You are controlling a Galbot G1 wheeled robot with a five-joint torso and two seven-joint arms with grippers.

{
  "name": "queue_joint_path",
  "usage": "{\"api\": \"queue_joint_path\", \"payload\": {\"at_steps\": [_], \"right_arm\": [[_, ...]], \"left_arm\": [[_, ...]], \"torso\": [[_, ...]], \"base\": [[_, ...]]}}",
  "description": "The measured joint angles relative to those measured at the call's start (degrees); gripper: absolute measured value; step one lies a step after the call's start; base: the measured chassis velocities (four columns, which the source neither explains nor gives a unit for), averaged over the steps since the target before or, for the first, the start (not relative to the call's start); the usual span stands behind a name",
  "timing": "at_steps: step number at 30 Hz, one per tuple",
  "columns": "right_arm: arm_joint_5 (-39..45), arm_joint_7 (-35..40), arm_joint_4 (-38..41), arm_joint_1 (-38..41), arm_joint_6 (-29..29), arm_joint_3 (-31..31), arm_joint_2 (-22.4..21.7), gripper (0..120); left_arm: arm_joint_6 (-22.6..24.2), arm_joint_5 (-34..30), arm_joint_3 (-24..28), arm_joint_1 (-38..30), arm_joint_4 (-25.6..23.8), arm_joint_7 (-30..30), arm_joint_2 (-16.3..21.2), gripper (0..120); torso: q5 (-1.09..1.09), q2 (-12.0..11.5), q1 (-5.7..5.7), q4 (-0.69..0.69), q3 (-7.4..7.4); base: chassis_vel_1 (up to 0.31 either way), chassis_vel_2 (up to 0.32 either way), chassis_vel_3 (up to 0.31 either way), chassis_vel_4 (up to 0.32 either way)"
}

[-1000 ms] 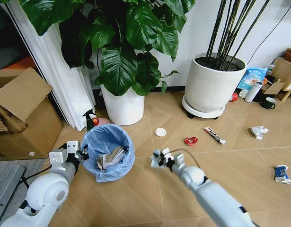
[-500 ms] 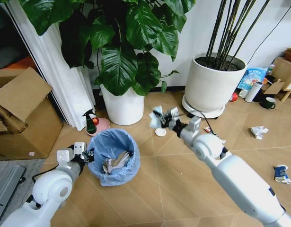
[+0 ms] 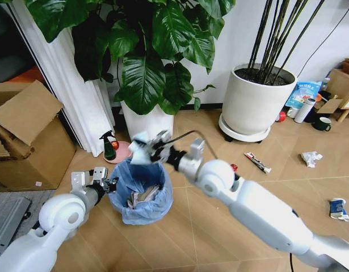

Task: Pick up the trash bin and place the garbage on the floor into it.

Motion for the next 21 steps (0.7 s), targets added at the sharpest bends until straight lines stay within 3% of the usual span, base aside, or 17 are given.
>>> {"api": "queue_joint_path", "payload": {"at_steps": [2,4,9,12,15,18,21], "right_arm": [[-0.4,-0.4,-0.2,0.0,-0.5,-0.4,-0.1,4],[-0.9,0.2,-0.7,0.0,-1.1,-1.1,0.0,15],[-1.1,0.9,-1.1,0.0,-1.5,-1.4,0.2,29],[-1.3,1.0,-1.3,0.1,-1.6,-1.5,0.3,46],[-1.3,1.2,-1.3,0.3,-1.6,-1.5,0.5,54],[-1.2,2.0,-1.2,0.3,-1.6,-1.1,1.2,61],[-1.3,5.6,-0.9,0.3,-1.9,1.5,2.4,76]], "left_arm": [[0.0,0.0,-0.1,0.0,0.0,0.0,0.1,0],[0.0,0.0,-0.1,-0.1,0.0,0.0,0.0,0],[-0.1,0.1,0.0,-0.5,0.0,0.0,-0.4,0],[-0.2,0.2,0.0,-0.9,0.1,0.1,-0.6,0],[-0.3,0.3,0.0,-0.9,0.1,0.1,-0.7,0],[-0.3,0.6,-0.2,-0.9,0.1,0.1,-0.8,0],[-0.5,2.1,-0.8,-0.5,0.2,0.6,-1.0,0]], "torso": [[0.00,0.0,0.00,0.00,0.00],[0.00,0.0,0.00,0.01,0.00],[0.00,0.0,0.00,0.01,0.00],[0.01,0.0,0.00,0.00,0.00],[0.00,0.0,0.00,0.00,0.00],[0.01,0.0,0.00,0.00,0.00],[0.01,0.0,0.00,0.02,0.00]], "base": [[0.000,0.000,0.000,0.000],[0.000,0.000,0.000,0.000],[0.000,0.000,0.000,0.000],[0.000,0.000,0.000,0.000],[0.000,0.000,0.000,0.000],[0.000,0.000,0.000,0.000],[0.000,0.000,0.000,0.000]]}}
